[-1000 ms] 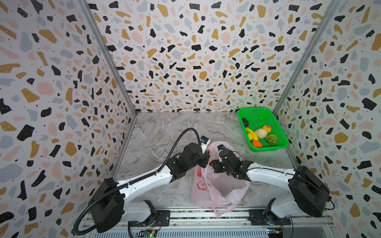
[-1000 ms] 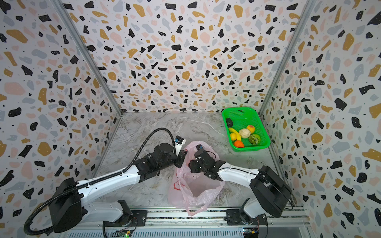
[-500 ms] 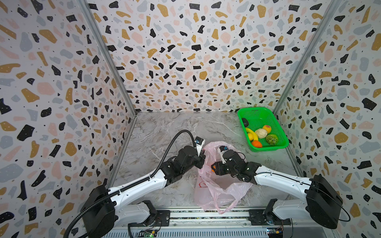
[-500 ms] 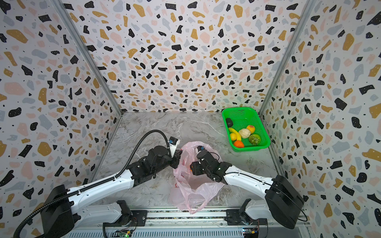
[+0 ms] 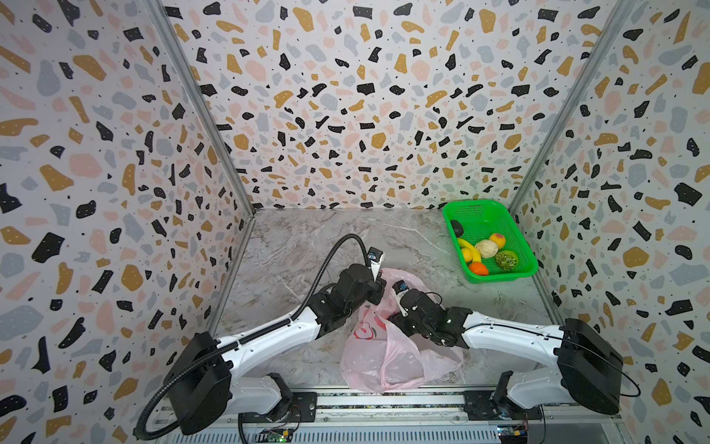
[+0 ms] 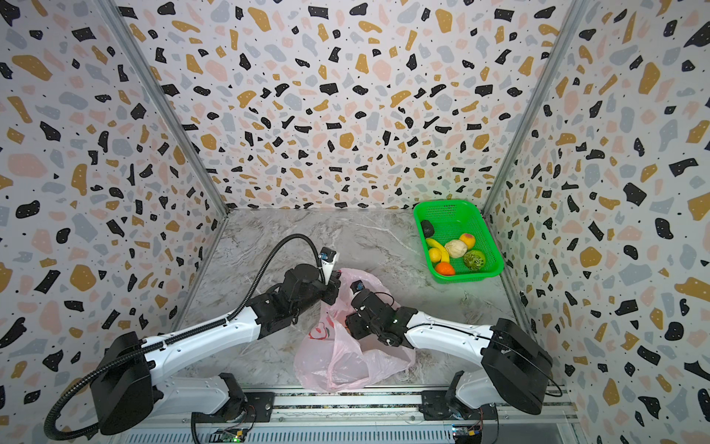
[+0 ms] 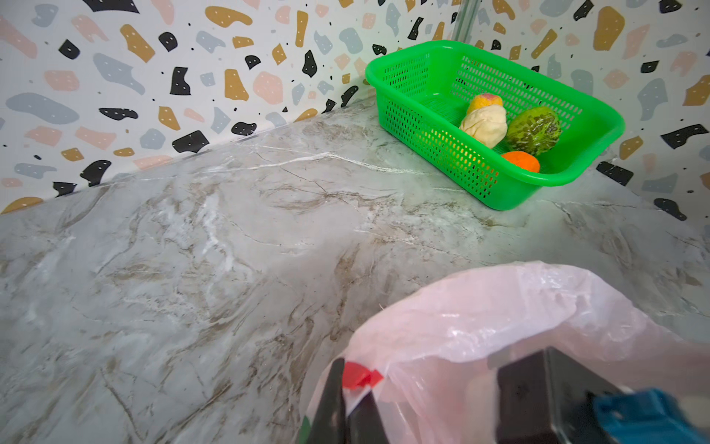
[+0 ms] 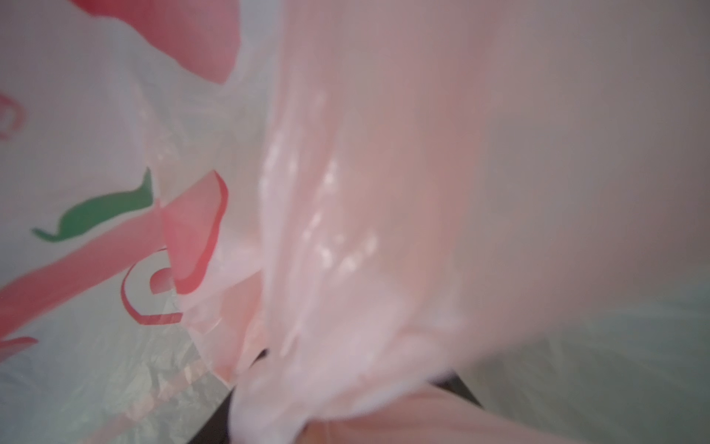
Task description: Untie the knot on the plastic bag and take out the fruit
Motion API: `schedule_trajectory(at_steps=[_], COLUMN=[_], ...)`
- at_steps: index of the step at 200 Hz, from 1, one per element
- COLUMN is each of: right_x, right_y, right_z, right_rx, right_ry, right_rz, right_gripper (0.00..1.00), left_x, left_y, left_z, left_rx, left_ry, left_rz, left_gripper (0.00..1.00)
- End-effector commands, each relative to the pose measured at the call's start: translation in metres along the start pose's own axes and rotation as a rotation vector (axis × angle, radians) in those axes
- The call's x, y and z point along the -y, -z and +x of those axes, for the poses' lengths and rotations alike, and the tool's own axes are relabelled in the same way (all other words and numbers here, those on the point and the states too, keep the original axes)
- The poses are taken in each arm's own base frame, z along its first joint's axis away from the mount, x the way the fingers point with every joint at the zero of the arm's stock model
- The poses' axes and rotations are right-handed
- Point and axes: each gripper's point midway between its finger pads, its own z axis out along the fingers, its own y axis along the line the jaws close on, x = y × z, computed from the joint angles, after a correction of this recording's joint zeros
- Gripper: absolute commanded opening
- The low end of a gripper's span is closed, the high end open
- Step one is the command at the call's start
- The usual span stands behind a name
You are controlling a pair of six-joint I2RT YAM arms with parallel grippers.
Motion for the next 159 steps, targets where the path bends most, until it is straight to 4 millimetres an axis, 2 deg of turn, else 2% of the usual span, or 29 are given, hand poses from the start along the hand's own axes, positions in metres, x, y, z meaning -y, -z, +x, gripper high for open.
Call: schedule_trajectory(at_steps=[1, 17, 45, 92, 112, 135, 159], right_x=[-0.004, 0.0, 0.006, 0.014, 0.022, 0.027, 0.024], right_y=[0.029, 0.042, 0.057, 0.064, 0.066, 0.064, 0.057], right_z=[-0.035, -0.045, -0.057, -0.074, -0.08, -0.074, -0.054], right_rx=[0.139, 0.196, 0.275, 0.327, 0.342, 0.326, 0.294], right_ry=[0.022, 0.027, 0.045, 0.052, 0.046, 0.056, 0.088], right_rz=[0.007, 0.025, 0.06, 0.106, 0.126, 0.141, 0.099], right_gripper=[0.52, 0.52, 0.52, 0.53, 0.53, 0.53, 0.52], left_x=[0.001, 0.0, 0.007, 0.026, 0.025, 0.01, -0.004], left_y=[0.004, 0.008, 0.017, 0.026, 0.027, 0.029, 0.027], left_z=[-0.014, -0.005, -0.002, -0.009, -0.006, -0.009, -0.018], left_rx=[0.049, 0.038, 0.058, 0.095, 0.096, 0.11, 0.131], left_ry=[-0.022, -0.029, -0.033, -0.064, -0.075, -0.065, -0.024], left_rz=[0.005, 0.009, 0.044, 0.09, 0.071, -0.008, -0.054], left_gripper=[0.0, 0.0, 0.0, 0.0, 0.0, 0.0, 0.0])
